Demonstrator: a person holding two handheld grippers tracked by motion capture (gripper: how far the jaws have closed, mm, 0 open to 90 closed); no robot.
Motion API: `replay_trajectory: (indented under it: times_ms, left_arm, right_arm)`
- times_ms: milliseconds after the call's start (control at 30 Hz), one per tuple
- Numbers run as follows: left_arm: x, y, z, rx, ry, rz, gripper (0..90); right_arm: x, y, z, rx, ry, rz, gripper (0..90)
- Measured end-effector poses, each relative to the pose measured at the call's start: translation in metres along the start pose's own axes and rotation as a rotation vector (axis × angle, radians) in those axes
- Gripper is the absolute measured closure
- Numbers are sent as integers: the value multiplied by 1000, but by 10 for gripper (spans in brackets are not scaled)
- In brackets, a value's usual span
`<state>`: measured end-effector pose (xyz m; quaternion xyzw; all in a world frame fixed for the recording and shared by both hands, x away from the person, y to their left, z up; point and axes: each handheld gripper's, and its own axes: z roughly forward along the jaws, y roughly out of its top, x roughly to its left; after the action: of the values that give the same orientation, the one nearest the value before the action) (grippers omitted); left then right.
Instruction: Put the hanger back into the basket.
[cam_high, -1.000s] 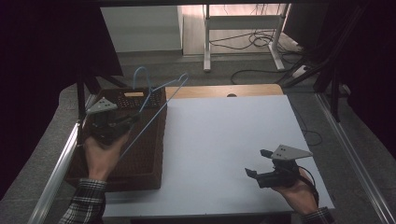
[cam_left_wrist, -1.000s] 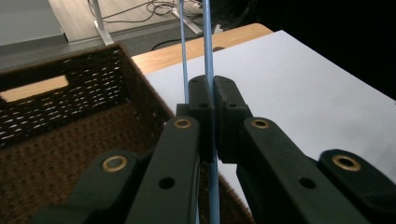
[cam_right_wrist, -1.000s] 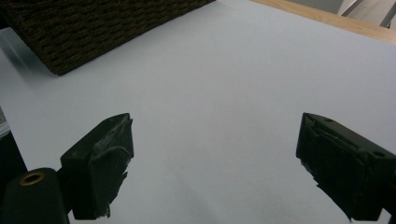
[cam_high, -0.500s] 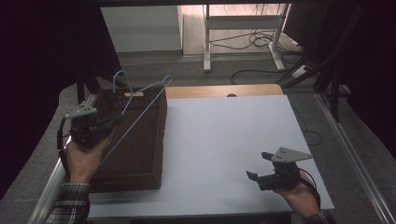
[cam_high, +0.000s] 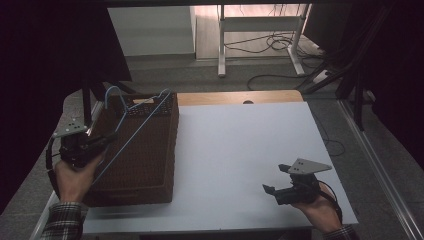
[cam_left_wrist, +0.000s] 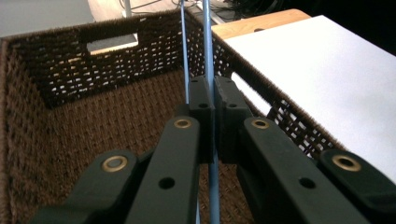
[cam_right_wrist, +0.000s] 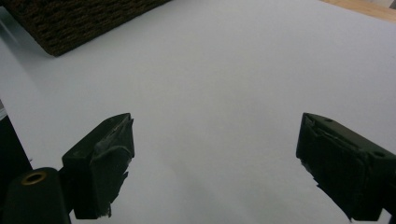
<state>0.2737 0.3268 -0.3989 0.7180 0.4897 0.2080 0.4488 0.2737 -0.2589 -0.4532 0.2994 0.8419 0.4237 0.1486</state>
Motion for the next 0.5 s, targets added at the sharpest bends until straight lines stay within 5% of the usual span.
replay_trajectory:
  times_ms: [500]
  left_arm:
    - [16,-16,25,64,-32,-37,878]
  right_arm:
    - [1,-2,3,30,20,-10,124]
